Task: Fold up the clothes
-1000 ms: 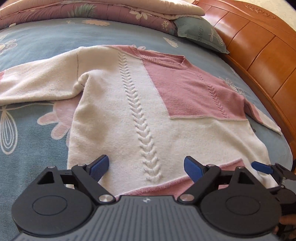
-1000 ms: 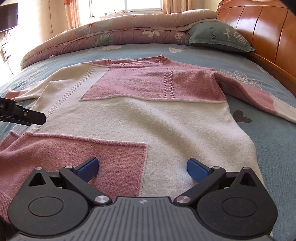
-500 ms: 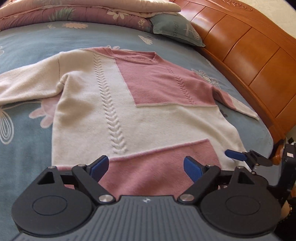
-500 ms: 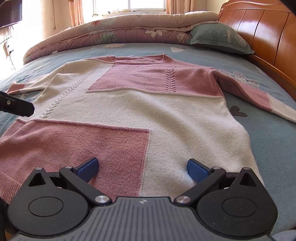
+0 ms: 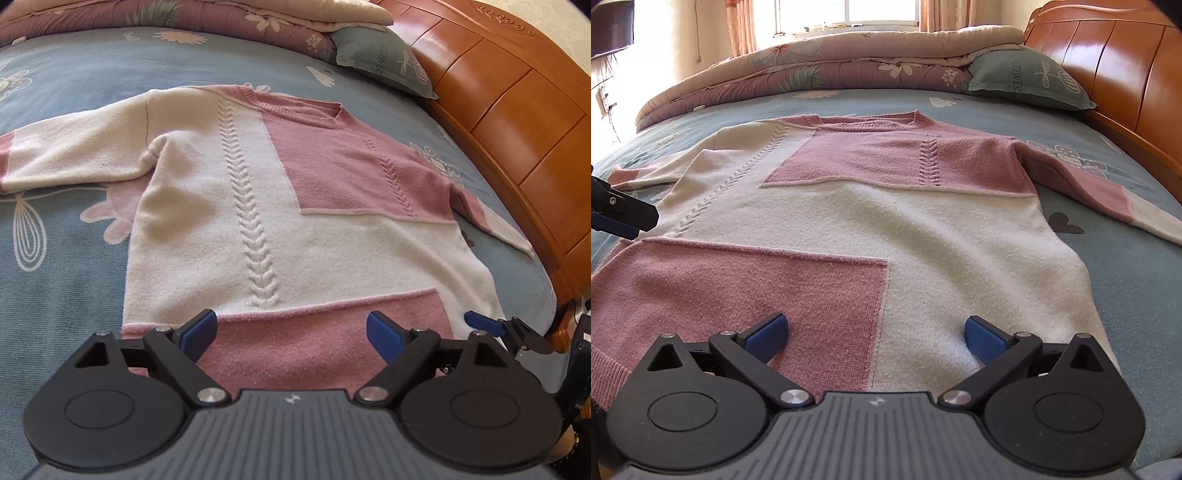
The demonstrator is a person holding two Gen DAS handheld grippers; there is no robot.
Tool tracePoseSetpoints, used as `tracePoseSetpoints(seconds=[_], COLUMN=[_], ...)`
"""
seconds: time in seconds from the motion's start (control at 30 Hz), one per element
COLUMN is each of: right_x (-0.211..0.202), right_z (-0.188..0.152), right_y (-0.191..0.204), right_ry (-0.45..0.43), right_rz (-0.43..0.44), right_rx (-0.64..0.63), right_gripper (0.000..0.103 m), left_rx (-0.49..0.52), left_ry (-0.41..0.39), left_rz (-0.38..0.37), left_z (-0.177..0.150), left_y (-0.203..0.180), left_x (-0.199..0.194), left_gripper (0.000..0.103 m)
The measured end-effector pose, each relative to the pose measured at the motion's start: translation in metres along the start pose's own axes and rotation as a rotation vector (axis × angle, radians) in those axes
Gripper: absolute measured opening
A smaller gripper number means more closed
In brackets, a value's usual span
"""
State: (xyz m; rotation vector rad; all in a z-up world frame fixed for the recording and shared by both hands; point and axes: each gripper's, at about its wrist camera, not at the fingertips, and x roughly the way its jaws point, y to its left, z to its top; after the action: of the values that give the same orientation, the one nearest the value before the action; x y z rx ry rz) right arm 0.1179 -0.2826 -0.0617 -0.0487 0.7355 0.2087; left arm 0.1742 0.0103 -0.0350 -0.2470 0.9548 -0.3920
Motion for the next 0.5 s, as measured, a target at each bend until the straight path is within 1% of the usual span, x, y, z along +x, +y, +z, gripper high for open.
tracePoseSetpoints(seconds=[0.03, 0.13, 0.2, 0.27, 0.33, 0.4, 0.43, 0.5], right_x=[0.000, -0.001, -0.003, -0.010, -0.018, -0.029, -0.033, -0.042], right_z=[0.000, -0.001, -0.004, -0.010, -0.018, -0.029, -0.033, -0.039], right_y=[0.000, 0.000, -0.001, -0.005, -0.008, -0.009, -0.008, -0.007], right_ry=[-0.001, -0.002, 0.004, 0.006, 0.002, -0.012, -0.018, -0.026], right_rz=[-0.001, 0.000, 0.005, 0.015, 0.025, 0.026, 0.024, 0.022], right_rx=[-0.001, -0.005, -0.009, -0.002, 0.007, 0.000, -0.002, -0.008], right_gripper=[0.103, 0.103, 0.103, 0.103, 0.103, 0.103, 0.103, 0.103], left_rx=[0.003, -0.020, -0.018, -0.029, -0.030, -0.001, 0.017, 0.061], left_ry=[0.009, 0.052, 0.034, 0.047, 0.071, 0.073, 0.068, 0.024], left_rz=[-0.004, 0.039, 0.047, 0.064, 0.070, 0.089, 0.095, 0.094], left_z=[-0.006, -0.029, -0.043, -0.053, -0.058, -0.060, -0.060, -0.053], left_y=[-0.003, -0.002, -0.003, -0.005, -0.006, -0.011, -0.014, -0.023], left_x=[-0.001, 0.002, -0.003, -0.011, -0.015, -0.020, -0.022, -0.025], left_gripper=[0.089, 0.088, 0.090, 0.091, 0.091, 0.091, 0.091, 0.091])
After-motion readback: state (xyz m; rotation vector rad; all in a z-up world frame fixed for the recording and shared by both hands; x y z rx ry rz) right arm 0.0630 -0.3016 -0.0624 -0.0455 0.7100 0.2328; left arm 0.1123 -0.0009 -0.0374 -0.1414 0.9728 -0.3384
